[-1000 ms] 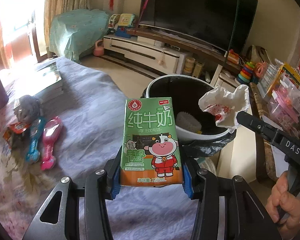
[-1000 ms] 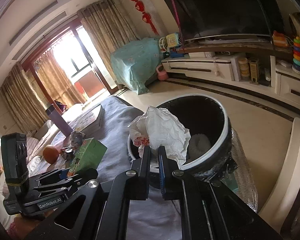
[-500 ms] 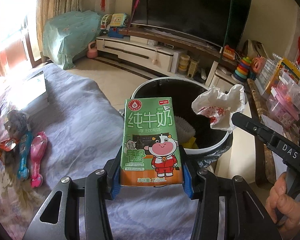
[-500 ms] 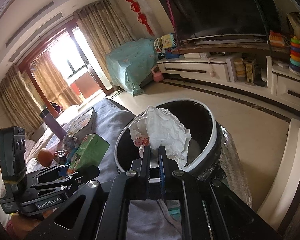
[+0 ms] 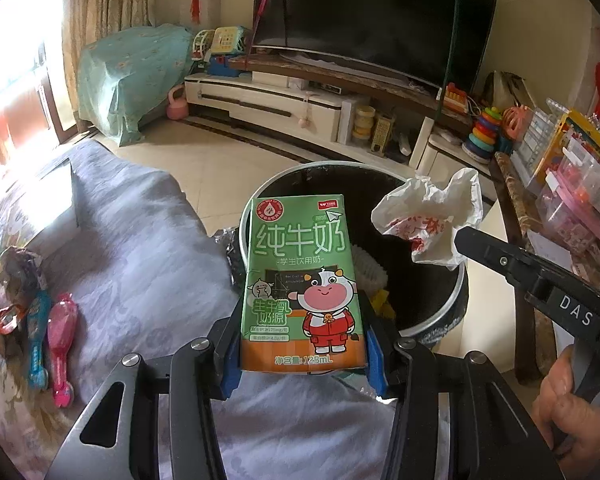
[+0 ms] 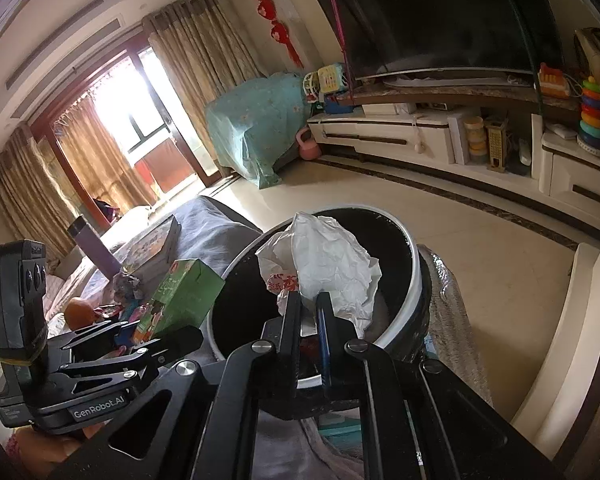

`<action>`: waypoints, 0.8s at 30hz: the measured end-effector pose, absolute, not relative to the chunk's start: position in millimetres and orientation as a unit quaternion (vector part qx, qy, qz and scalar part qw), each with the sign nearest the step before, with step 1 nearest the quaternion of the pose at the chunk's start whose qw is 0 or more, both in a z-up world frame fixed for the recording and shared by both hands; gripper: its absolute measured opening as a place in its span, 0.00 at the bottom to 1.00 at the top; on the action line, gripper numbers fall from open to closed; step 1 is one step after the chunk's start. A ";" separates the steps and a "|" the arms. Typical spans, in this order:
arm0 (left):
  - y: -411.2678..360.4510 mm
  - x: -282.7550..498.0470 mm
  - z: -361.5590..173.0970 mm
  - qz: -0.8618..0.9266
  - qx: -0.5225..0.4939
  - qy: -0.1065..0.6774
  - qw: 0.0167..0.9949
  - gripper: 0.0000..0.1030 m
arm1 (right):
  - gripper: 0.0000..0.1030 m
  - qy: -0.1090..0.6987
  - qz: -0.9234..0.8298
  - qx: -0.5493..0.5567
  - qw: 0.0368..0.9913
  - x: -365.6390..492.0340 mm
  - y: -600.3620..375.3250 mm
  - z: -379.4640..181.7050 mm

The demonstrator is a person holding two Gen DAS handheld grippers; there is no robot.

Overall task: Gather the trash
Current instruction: 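Carry the milk carton and white tissue in both grippers over the trash bin, then open both grippers to drop the carton and tissue into the bin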

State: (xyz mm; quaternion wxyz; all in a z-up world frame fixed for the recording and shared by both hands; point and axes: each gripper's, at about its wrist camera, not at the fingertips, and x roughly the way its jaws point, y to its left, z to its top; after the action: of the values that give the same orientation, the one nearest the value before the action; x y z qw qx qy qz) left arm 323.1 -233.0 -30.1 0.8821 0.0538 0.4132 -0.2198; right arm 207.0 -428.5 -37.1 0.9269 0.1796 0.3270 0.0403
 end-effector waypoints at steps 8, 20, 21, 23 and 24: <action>-245.9 338.2 -32.3 -0.234 0.066 0.414 0.877 0.45 | 0.07 0.338 0.037 0.178 0.923 216.2 -433.1 -39.5; -256.5 352.8 -36.3 -0.235 0.072 0.419 0.874 0.46 | 0.07 0.347 0.033 0.174 0.921 227.0 -437.8 -39.3; -256.6 352.0 -36.9 -0.235 0.072 0.419 0.874 0.46 | 0.07 0.348 0.033 0.175 0.920 227.8 -438.5 -39.7; -257.7 353.6 -37.7 -0.234 0.072 0.420 0.874 0.46 | 0.07 0.349 0.033 0.177 0.920 228.0 -438.8 -40.5; -258.3 354.4 -38.1 -0.233 0.072 0.421 0.874 0.46 | 0.07 0.350 0.032 0.177 0.919 228.7 -439.2 -40.9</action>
State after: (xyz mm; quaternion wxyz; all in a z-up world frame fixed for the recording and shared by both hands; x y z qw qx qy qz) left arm 354.4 -258.3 -38.1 0.8736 0.0719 0.4209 -0.2334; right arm 228.7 -439.2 -40.9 0.9193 0.1774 0.3497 0.0324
